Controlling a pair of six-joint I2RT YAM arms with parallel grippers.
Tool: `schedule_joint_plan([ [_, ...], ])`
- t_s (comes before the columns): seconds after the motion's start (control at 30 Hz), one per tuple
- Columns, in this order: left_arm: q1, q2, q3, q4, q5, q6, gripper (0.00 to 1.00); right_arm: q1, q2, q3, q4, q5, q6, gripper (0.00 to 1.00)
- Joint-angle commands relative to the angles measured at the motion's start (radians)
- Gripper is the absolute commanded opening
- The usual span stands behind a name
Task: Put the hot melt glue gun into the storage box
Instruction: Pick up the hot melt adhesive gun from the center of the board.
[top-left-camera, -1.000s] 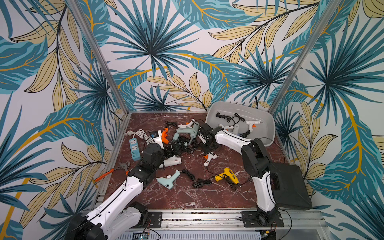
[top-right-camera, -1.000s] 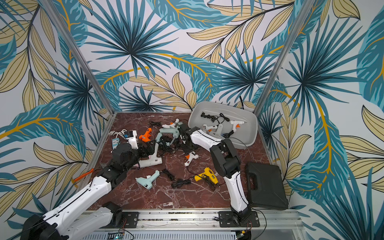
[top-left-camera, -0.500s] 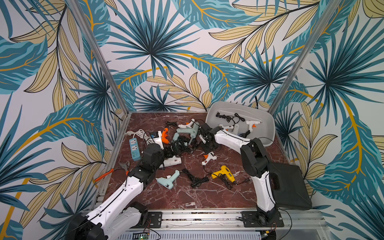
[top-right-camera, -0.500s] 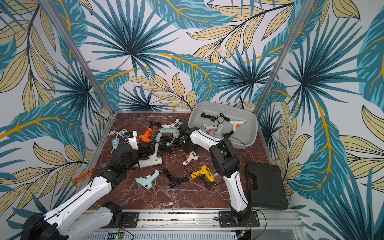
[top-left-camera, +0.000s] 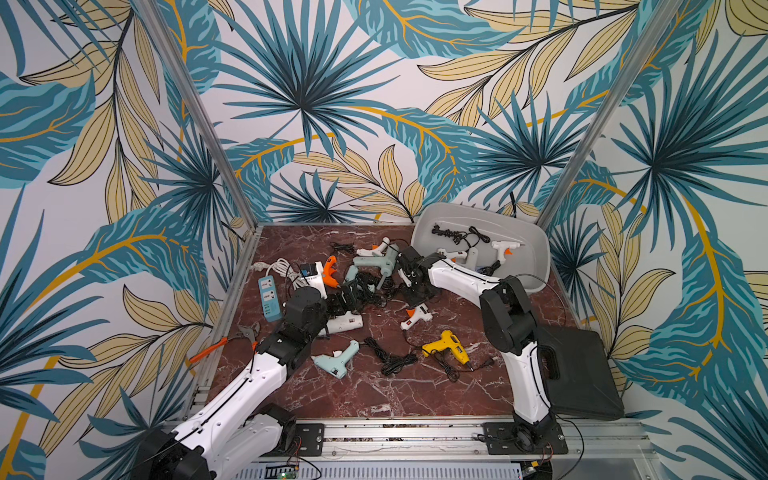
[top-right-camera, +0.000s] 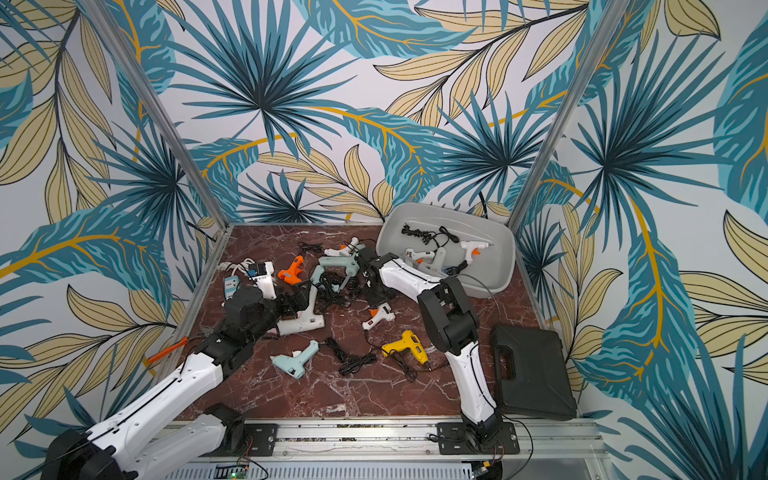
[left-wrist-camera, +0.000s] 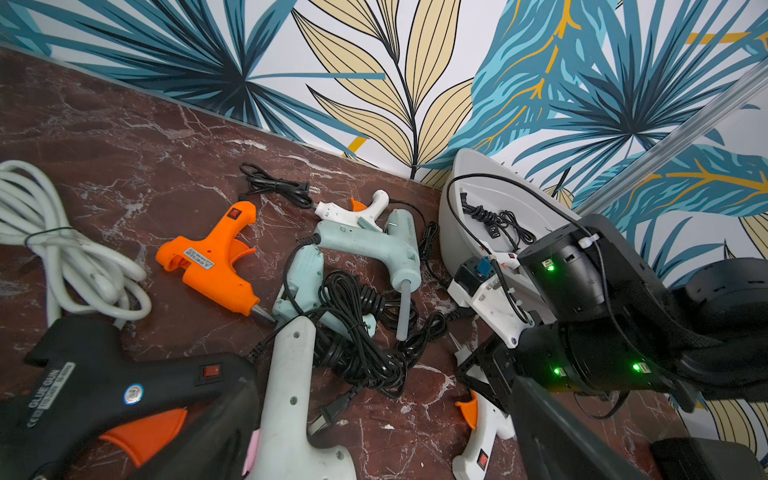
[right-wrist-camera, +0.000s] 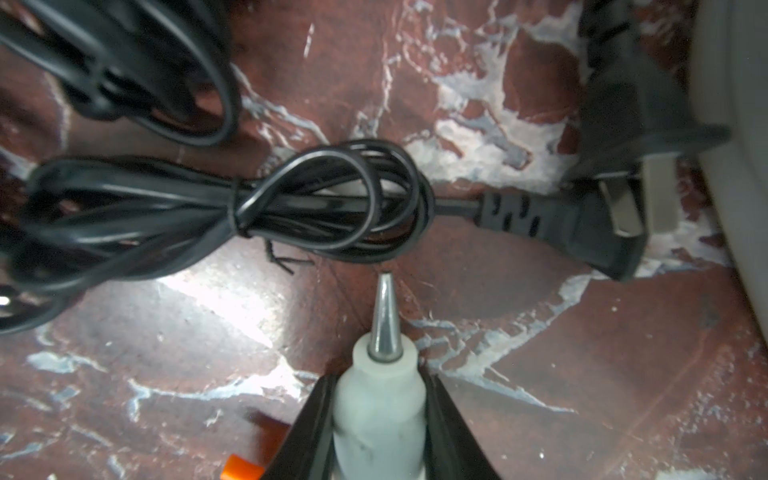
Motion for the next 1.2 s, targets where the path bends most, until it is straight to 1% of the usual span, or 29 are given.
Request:
schedule_joint_plan([
  [0.0, 0.007, -0.015, -0.013, 0.01, -0.004, 0.001, 1.0, 0.002, -0.062, -0.013, -0.029, 0.008, 0.031, 0.09],
  [0.13, 0.008, -0.013, -0.013, 0.01, -0.007, 0.002, 1.0, 0.002, -0.145, -0.022, -0.035, 0.017, 0.073, 0.06],
  [0.27, 0.007, -0.007, -0.013, 0.013, -0.006, 0.0, 1.0, 0.002, -0.22, -0.022, -0.057, 0.015, 0.12, 0.0],
  [0.43, 0.007, -0.001, -0.013, 0.018, 0.001, -0.003, 1.0, 0.002, -0.297, 0.006, -0.106, 0.048, 0.18, 0.0],
  [0.53, 0.007, -0.002, -0.011, 0.018, 0.003, -0.002, 1.0, 0.002, -0.33, 0.06, -0.148, 0.061, 0.206, 0.0],
  [0.63, 0.008, -0.002, -0.013, 0.018, 0.004, -0.002, 1.0, 0.001, -0.339, 0.153, -0.204, 0.075, 0.222, 0.0],
  [0.83, 0.009, -0.002, -0.016, 0.018, 0.004, -0.003, 1.0, -0.002, -0.312, 0.414, -0.313, 0.124, 0.257, 0.0],
  [1.03, 0.01, -0.005, -0.017, 0.012, 0.002, 0.002, 1.0, -0.023, -0.266, 0.679, -0.396, 0.129, 0.268, 0.0],
  [1.17, 0.01, -0.011, -0.016, 0.009, 0.002, 0.004, 1.0, -0.054, -0.258, 0.769, -0.4, 0.15, 0.271, 0.0],
])
